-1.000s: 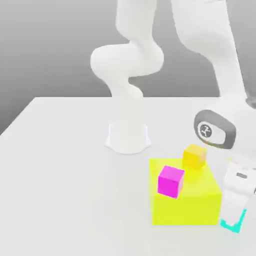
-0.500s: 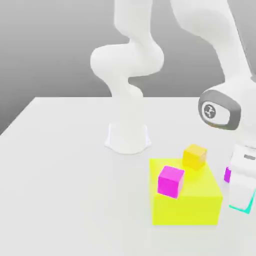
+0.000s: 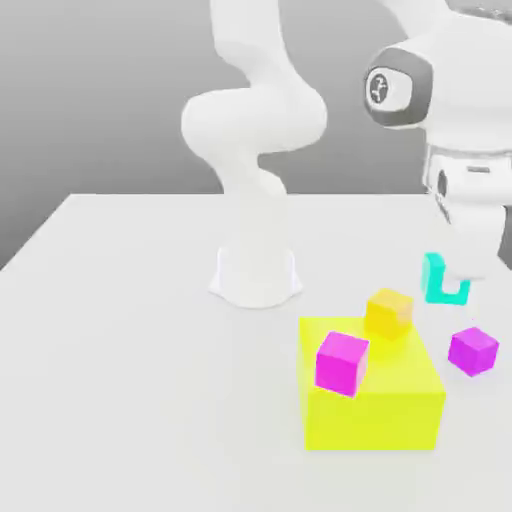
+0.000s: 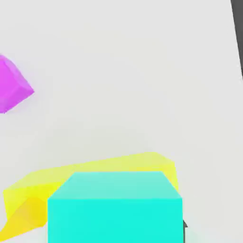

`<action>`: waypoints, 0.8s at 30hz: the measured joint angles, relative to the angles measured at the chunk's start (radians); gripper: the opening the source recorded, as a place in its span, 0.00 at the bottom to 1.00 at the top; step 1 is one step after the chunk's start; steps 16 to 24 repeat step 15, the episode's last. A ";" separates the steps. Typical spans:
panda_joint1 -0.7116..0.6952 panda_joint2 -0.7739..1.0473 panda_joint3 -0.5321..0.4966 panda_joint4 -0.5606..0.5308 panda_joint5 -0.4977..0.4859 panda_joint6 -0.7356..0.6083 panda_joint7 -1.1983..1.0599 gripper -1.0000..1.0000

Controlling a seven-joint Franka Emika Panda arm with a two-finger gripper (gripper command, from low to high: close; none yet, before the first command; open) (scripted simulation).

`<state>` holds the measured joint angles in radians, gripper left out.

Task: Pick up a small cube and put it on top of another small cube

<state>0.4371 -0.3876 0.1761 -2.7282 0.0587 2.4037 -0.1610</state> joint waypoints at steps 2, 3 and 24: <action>0.028 -0.071 -0.025 -0.035 0.020 -0.038 -0.073 0.00; 0.042 -0.107 -0.038 -0.052 0.029 -0.057 -0.109 0.00; 0.052 -0.004 -0.028 -0.193 0.042 0.125 -0.152 1.00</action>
